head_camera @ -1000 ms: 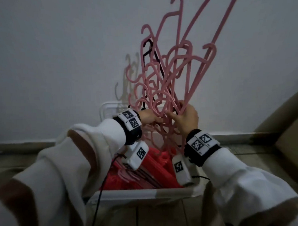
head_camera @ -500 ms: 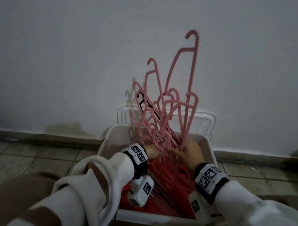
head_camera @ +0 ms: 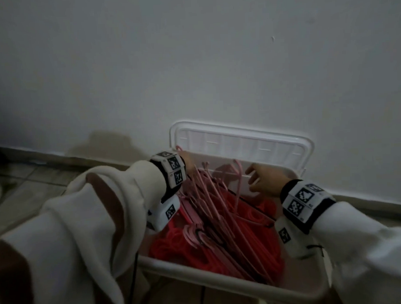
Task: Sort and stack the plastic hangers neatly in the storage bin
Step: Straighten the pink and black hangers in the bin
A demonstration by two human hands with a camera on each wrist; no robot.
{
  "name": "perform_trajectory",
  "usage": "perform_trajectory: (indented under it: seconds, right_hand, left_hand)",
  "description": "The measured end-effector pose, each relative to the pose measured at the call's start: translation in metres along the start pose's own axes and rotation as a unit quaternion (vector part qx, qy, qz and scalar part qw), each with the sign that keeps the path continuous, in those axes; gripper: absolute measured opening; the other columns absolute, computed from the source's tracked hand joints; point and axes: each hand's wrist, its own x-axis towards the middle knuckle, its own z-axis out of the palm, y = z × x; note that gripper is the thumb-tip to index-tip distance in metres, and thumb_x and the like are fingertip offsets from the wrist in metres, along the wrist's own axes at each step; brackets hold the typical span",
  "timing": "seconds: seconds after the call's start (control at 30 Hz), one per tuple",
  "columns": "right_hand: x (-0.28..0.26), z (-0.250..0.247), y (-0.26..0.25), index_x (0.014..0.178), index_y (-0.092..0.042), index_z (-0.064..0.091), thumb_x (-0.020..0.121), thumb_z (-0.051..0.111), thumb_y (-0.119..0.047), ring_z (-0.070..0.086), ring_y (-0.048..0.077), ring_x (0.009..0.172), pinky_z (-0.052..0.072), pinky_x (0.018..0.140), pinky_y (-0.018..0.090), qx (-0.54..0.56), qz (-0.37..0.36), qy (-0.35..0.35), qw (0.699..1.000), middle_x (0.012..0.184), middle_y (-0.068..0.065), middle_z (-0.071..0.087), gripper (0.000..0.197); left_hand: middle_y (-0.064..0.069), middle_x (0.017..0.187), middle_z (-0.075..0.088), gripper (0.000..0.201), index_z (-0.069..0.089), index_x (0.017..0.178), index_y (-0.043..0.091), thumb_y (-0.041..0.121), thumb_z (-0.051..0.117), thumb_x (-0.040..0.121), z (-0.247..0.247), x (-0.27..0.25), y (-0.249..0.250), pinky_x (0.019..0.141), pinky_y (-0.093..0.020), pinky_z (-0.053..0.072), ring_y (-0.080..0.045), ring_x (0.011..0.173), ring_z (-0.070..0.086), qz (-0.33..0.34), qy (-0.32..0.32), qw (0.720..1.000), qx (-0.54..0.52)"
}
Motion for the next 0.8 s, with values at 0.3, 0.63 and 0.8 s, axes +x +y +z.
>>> perform_trajectory:
  seconds: [0.3,0.63,0.8]
  right_hand:
    - [0.010,0.002,-0.030,0.138,-0.012,0.036,0.082,0.068,-0.024,0.047,0.023,0.124,0.039,0.096,0.028,-0.116,-0.039,-0.173,0.977,0.137,0.007,0.048,0.065]
    - [0.042,0.035,-0.023,0.140,-0.017,0.034,0.082,0.067,-0.017,0.040,0.024,0.130,0.034,0.103,0.030,-0.155,-0.097,-0.192,0.964,0.143,0.009,0.040,0.067]
    - [0.056,0.041,-0.023,0.136,-0.013,0.040,0.092,0.052,-0.028,0.046,0.025,0.125,0.038,0.104,0.035,-0.123,-0.098,-0.109,0.982,0.138,0.010,0.046,0.048]
  left_hand:
    - [-0.017,0.101,0.069,0.024,0.066,0.096,0.000,0.012,0.048,0.087,-0.034,-0.002,-0.023,0.085,-0.036,0.053,-0.030,0.090,0.065,0.023,0.152,0.985,-0.082]
    - [-0.001,0.134,0.051,0.054,0.044,0.136,0.017,-0.003,0.042,0.086,0.003,-0.007,-0.001,0.097,-0.028,0.044,-0.020,0.121,0.052,0.184,-0.001,0.982,-0.035]
    - [-0.007,0.140,0.045,0.059,0.042,0.138,0.018,-0.008,0.034,0.085,0.016,0.000,0.009,0.099,-0.038,0.044,-0.026,0.123,0.048,0.213,-0.092,0.973,-0.012]
